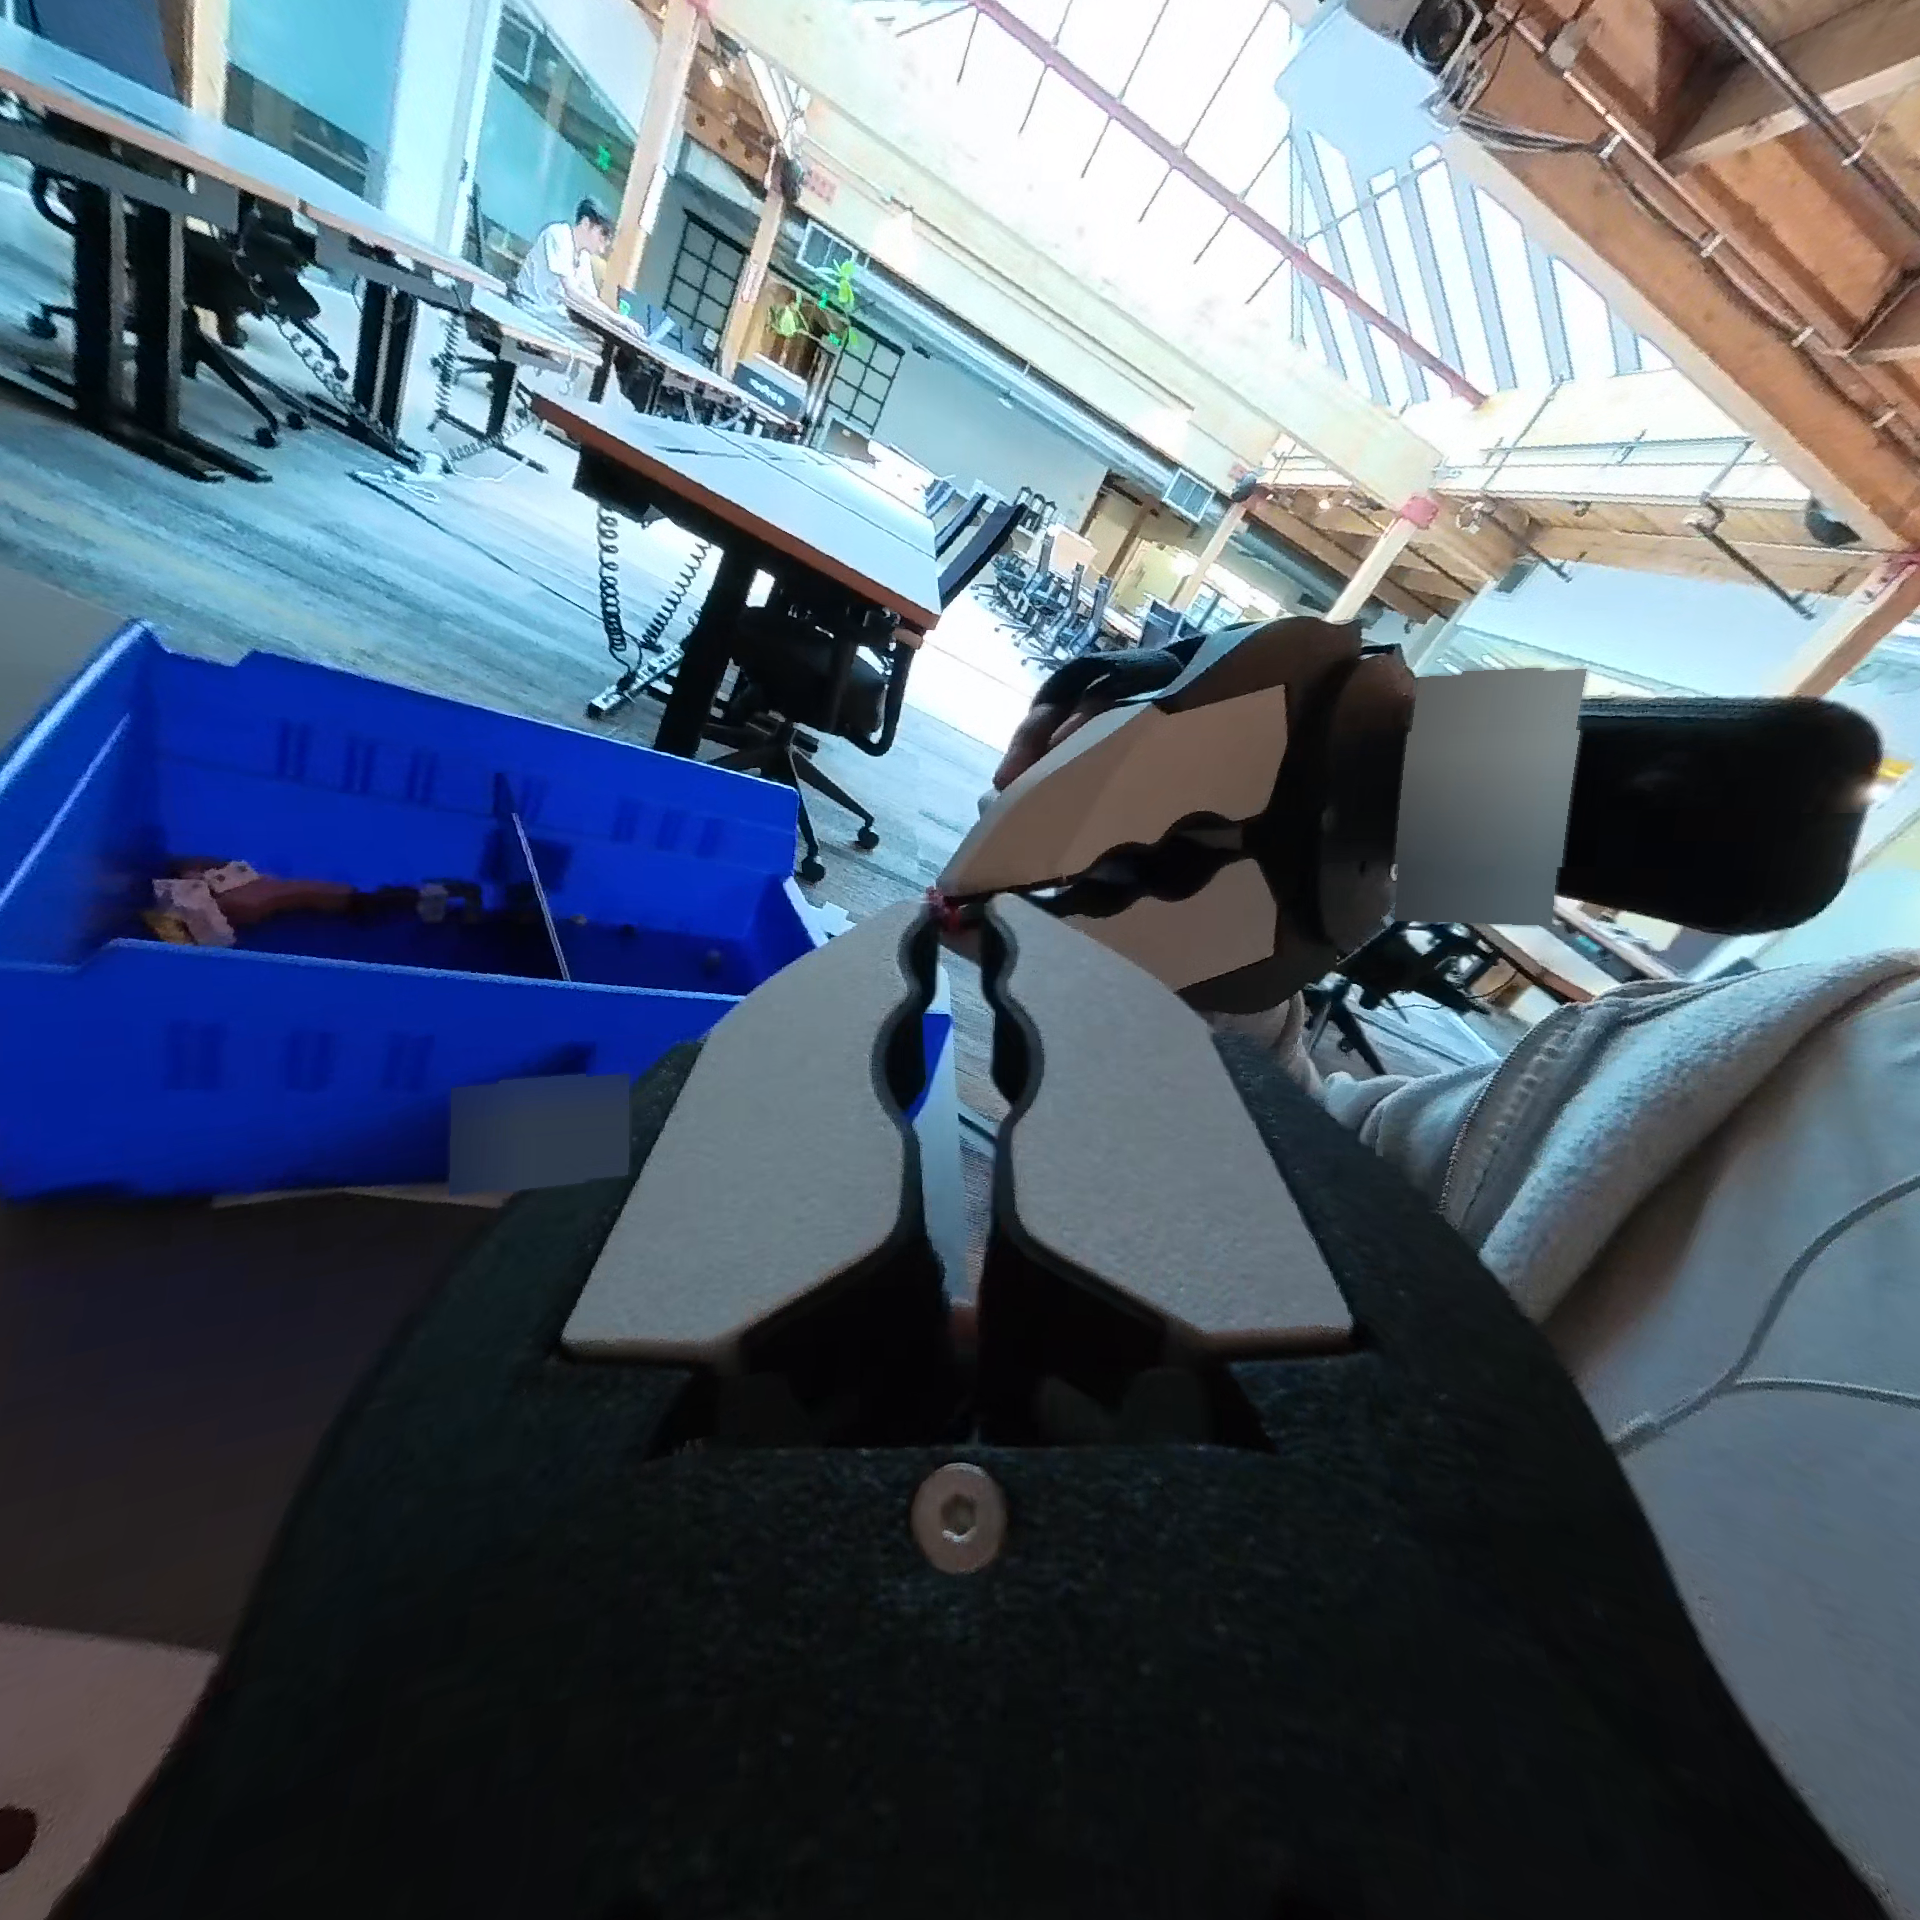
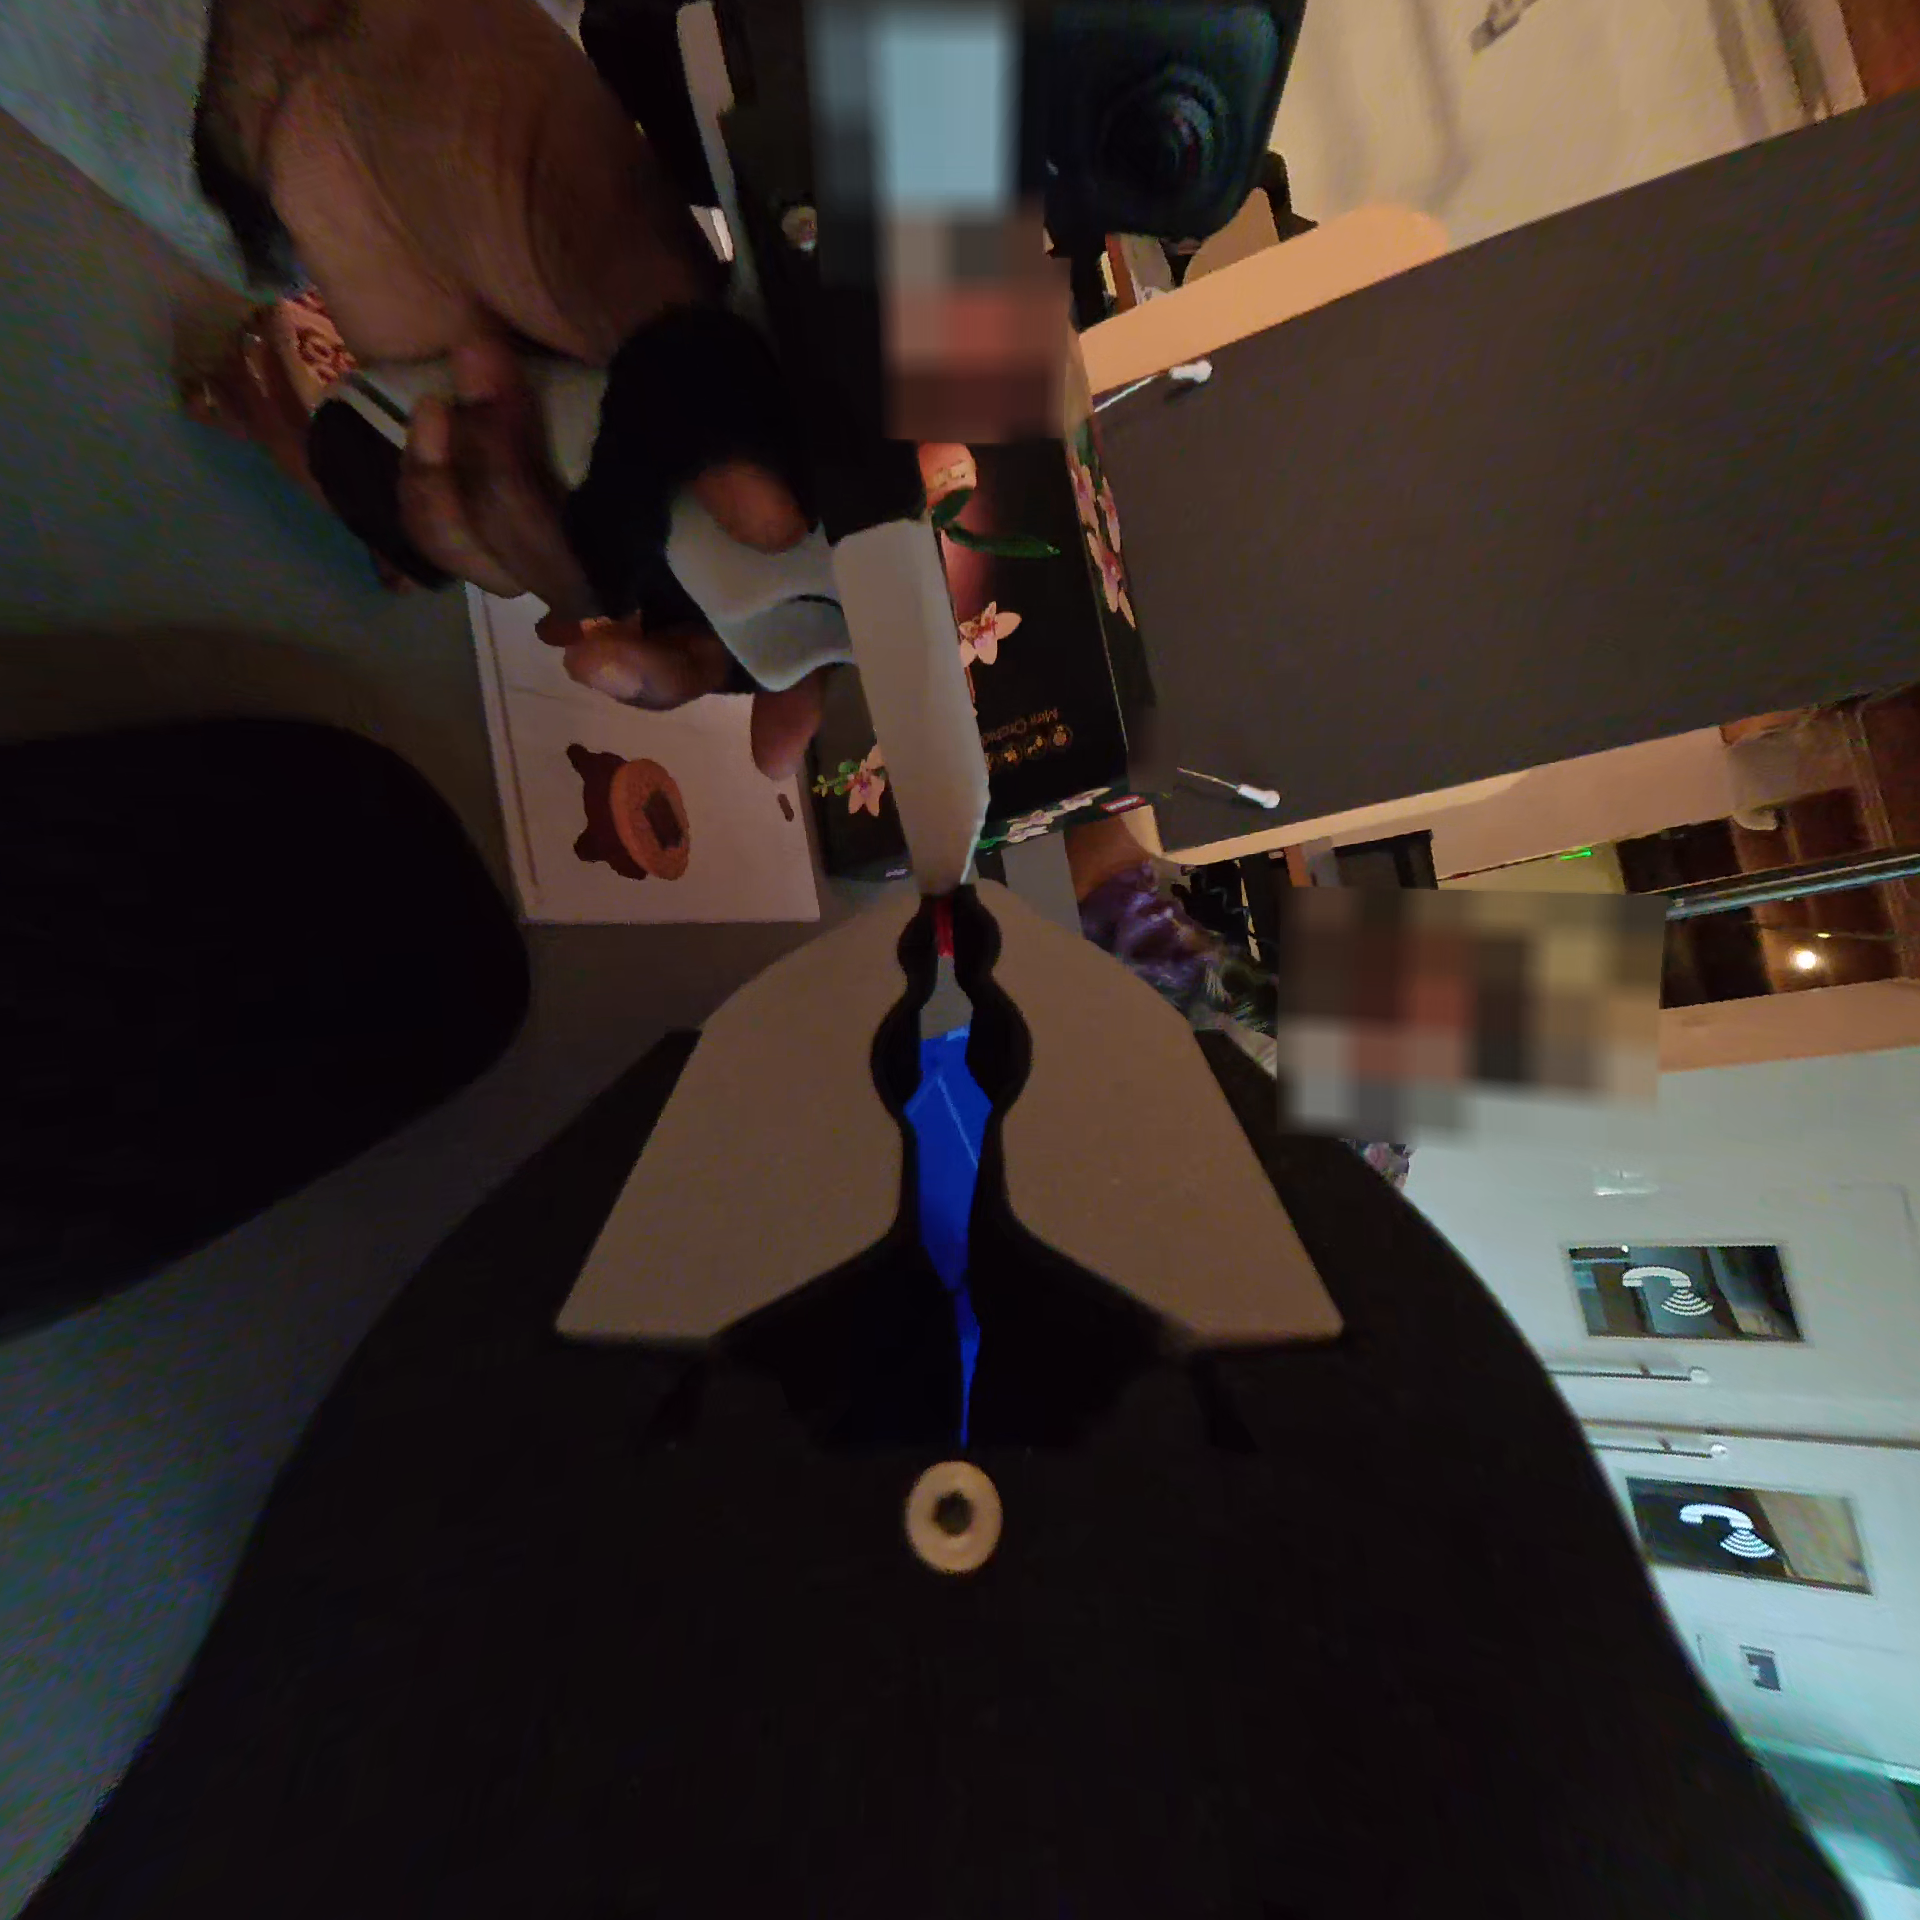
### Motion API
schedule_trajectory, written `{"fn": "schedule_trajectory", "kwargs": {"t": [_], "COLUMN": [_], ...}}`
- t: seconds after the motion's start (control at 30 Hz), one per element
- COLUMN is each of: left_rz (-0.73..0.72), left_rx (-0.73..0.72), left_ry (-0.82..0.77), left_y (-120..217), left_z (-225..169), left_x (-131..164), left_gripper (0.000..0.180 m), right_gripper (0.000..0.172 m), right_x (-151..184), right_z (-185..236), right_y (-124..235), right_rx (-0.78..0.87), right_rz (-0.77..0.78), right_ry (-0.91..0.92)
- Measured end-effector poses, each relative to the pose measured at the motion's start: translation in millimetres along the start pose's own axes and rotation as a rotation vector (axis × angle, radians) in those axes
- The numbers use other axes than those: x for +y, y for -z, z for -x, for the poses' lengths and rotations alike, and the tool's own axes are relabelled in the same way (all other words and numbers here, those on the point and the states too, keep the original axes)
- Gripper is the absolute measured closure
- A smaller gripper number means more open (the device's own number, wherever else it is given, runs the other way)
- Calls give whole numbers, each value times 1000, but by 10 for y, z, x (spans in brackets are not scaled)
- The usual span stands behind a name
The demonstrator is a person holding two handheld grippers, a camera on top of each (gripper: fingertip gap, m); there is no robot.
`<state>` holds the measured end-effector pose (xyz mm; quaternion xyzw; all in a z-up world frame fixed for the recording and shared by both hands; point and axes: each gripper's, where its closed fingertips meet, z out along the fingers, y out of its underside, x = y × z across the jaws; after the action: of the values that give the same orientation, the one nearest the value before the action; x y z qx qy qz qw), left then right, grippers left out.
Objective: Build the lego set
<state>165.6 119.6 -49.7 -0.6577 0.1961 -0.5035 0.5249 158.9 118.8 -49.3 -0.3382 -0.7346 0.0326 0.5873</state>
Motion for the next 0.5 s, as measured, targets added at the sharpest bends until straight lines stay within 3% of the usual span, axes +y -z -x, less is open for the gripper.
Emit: {"fn": "schedule_trajectory", "kwargs": {"t": [0.17,0.23,0.37,0.5], "left_rz": [-34,-66,-130,-161], "left_rx": [45,98,195,249], "left_ry": [2,31,103,134], "left_y": [59,121,248,333], "left_z": [-60,-147,-267,-347], "left_x": [-32,-58,-104,-133], "left_gripper": [177,177,178,178], "right_gripper": [168,156,156,157], "right_x": [-117,-179,-312,-449], "right_z": [-29,-94,-118,-38], "right_y": [28,72,168,134], "right_rx": [4,15,-94,-167], "right_rz": [-77,-169,-421,-519], "right_ry": [-62,-153,-374,-386]}}
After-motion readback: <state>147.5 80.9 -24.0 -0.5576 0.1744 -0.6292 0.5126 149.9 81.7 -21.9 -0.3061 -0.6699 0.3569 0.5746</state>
